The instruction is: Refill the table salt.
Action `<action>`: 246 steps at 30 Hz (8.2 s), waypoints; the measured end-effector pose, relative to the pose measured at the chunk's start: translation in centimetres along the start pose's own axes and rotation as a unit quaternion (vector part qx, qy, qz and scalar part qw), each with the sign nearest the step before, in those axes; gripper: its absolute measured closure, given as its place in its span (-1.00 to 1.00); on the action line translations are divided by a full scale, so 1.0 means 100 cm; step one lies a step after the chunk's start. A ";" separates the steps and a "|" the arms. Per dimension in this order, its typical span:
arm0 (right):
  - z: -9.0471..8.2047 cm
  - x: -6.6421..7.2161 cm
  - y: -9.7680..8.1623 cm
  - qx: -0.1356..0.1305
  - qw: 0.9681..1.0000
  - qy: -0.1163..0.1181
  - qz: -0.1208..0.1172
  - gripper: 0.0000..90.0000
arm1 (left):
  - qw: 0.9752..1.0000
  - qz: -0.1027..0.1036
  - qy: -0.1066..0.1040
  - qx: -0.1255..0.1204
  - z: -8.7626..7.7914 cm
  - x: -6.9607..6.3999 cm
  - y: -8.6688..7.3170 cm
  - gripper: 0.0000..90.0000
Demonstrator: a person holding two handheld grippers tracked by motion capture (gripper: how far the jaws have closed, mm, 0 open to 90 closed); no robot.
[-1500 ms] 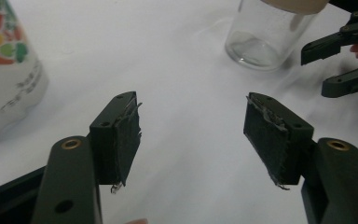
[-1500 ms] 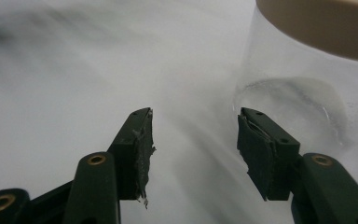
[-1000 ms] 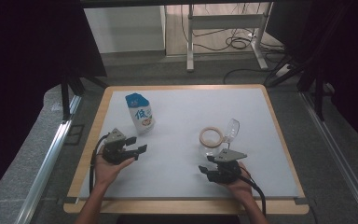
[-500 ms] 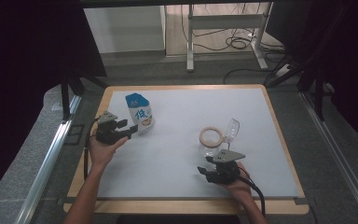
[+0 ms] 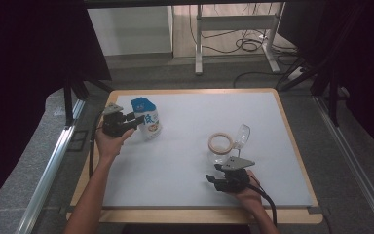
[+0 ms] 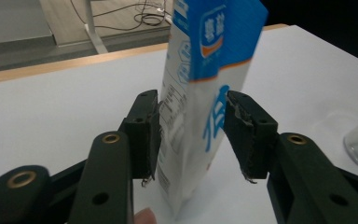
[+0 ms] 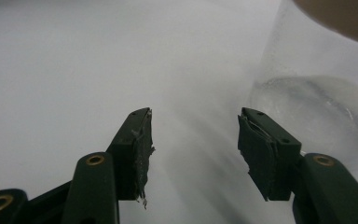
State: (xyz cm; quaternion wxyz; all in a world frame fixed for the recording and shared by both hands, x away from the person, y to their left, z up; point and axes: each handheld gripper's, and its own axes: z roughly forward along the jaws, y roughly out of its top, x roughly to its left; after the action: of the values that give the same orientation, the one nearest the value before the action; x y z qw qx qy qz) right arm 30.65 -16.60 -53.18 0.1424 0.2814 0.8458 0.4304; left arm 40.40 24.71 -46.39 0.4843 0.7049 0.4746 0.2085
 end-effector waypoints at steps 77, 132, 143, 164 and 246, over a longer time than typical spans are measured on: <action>0.008 0.016 0.011 -0.009 1.000 0.007 -0.026 -0.01 | 0.991 -0.009 -0.125 -0.050 0.007 -0.010 0.014 1.00; 0.103 0.059 0.074 -0.052 0.993 -0.089 -0.056 -0.23 | 0.976 0.011 -0.215 -0.038 -0.035 -0.107 0.021 1.00; 0.102 0.061 0.071 -0.053 0.994 -0.071 -0.072 -0.08 | 0.974 0.002 -0.224 -0.021 -0.019 -0.111 0.025 1.00; 0.088 0.057 0.061 -0.056 0.994 -0.069 -0.064 0.03 | 0.972 0.026 -0.235 -0.002 -0.008 -0.125 0.032 1.00; 0.064 0.049 0.043 -0.071 0.996 -0.053 0.023 0.05 | 0.959 0.068 -0.271 0.049 0.037 -0.156 0.054 1.00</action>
State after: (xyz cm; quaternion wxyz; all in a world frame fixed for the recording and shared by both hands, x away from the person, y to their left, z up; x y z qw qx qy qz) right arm 31.33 -7.50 -53.42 0.1965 0.3128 0.7977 0.4767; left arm 38.55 8.92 -40.68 0.5443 0.7884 0.2862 0.0180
